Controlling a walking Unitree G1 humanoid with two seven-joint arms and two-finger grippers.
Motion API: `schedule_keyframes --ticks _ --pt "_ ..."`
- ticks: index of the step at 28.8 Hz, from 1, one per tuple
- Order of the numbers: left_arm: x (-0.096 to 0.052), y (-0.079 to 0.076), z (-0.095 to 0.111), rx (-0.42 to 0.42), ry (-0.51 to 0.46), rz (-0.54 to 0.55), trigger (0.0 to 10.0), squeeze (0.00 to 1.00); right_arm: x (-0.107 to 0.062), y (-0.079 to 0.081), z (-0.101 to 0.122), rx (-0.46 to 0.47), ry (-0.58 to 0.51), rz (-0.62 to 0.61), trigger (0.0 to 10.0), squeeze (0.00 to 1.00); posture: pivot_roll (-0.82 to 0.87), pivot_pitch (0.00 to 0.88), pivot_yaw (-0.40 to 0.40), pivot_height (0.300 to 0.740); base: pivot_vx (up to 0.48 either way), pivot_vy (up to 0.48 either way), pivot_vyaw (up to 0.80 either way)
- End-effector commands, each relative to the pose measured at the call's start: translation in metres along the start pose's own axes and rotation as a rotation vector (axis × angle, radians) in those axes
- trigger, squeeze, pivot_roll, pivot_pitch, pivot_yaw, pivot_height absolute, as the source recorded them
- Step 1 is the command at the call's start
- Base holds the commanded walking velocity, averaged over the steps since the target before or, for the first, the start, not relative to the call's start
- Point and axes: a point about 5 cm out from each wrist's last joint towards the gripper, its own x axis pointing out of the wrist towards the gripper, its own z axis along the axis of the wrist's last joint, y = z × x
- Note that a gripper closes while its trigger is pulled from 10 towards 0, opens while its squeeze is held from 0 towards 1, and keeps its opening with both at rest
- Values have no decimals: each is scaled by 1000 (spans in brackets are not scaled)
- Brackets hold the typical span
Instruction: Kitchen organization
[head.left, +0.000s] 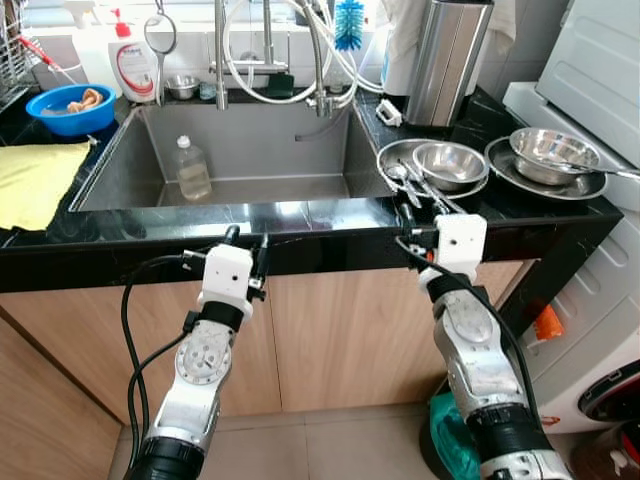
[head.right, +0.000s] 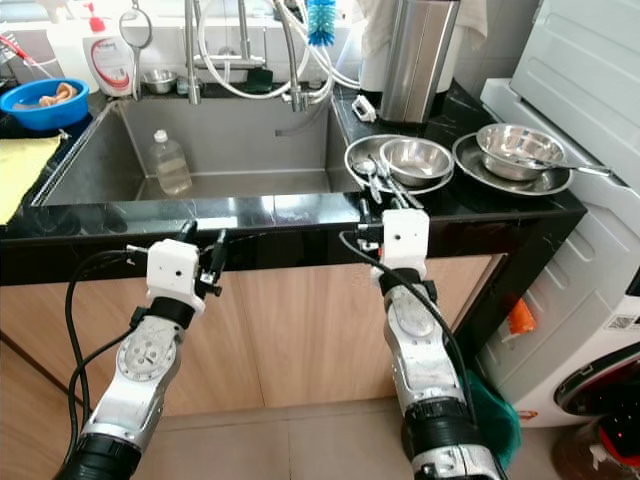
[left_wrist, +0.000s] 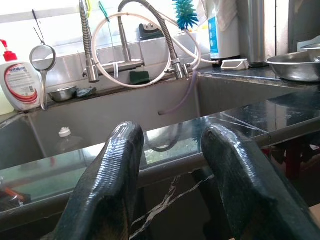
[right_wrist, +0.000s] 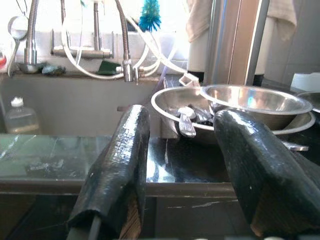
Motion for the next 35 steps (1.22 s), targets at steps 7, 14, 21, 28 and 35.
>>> schedule_keyframes --ticks 7,14,21,28,35 --pt "-4 11 10 24 -40 41 10000 0 -14 -1 17 -28 -119 2 10000 0 -128 0 -29 706 0 0 0" --pt "2 21 39 21 -153 95 10000 0 -17 4 40 -70 -210 23 10000 0 -125 0 -39 706 0 0 0" --pt "11 16 45 -14 -172 107 10000 0 -15 5 39 -84 -203 27 10000 0 -120 0 -42 706 0 0 0" --pt "13 14 45 -33 -171 124 10000 0 -9 5 50 -90 -238 22 10000 0 -135 0 -35 706 85 0 0" --pt "15 16 47 -28 -175 116 10000 0 -9 6 50 -89 -241 22 10000 0 -136 0 -28 706 359 0 0"
